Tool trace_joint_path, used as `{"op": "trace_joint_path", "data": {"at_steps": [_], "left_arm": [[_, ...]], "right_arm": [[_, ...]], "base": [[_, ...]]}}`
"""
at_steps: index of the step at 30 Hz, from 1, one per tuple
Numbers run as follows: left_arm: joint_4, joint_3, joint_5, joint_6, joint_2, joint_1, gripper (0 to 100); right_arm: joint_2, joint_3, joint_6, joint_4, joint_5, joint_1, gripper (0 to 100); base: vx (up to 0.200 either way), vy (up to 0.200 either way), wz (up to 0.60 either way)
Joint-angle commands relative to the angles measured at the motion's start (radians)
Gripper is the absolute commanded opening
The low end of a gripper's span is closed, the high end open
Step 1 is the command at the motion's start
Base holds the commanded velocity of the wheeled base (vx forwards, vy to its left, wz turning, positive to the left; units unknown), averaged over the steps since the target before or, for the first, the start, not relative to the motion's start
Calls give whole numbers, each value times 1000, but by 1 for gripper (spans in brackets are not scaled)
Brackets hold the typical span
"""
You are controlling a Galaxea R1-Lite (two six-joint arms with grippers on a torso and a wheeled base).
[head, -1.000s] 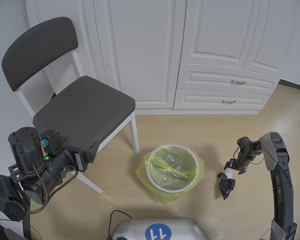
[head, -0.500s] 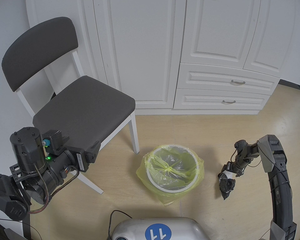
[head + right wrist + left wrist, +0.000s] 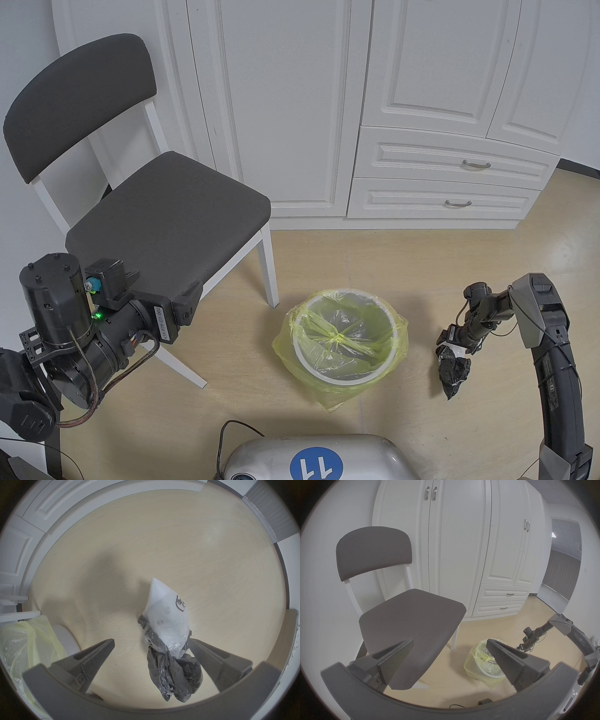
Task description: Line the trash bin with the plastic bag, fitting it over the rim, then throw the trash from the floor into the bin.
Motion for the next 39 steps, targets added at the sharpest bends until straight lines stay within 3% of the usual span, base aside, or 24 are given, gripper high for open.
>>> {"op": "trace_joint_path", "data": {"at_steps": [1,3,4,31,39], "left_arm": [[-1,1,0,-1,7,-1,100],[-1,1,0,-1,15,-1,100],[-1,1,2,-2,16,-1,100],[-1,5,0,-1,19,-3,100],[-1,7,2,1,18,-3,100]], "right_arm": [[7,0,1,-1,2,1,100],[7,0,-1,1,4,2,100],[7,0,-1,1,4,2,0],[-16,0,-18,17,-10,-9,0],[-157,47,40,-3,-4,-10,0]], "base": [[0,0,0],[0,0,0],[0,0,0],[0,0,0],[0,0,0]]}}
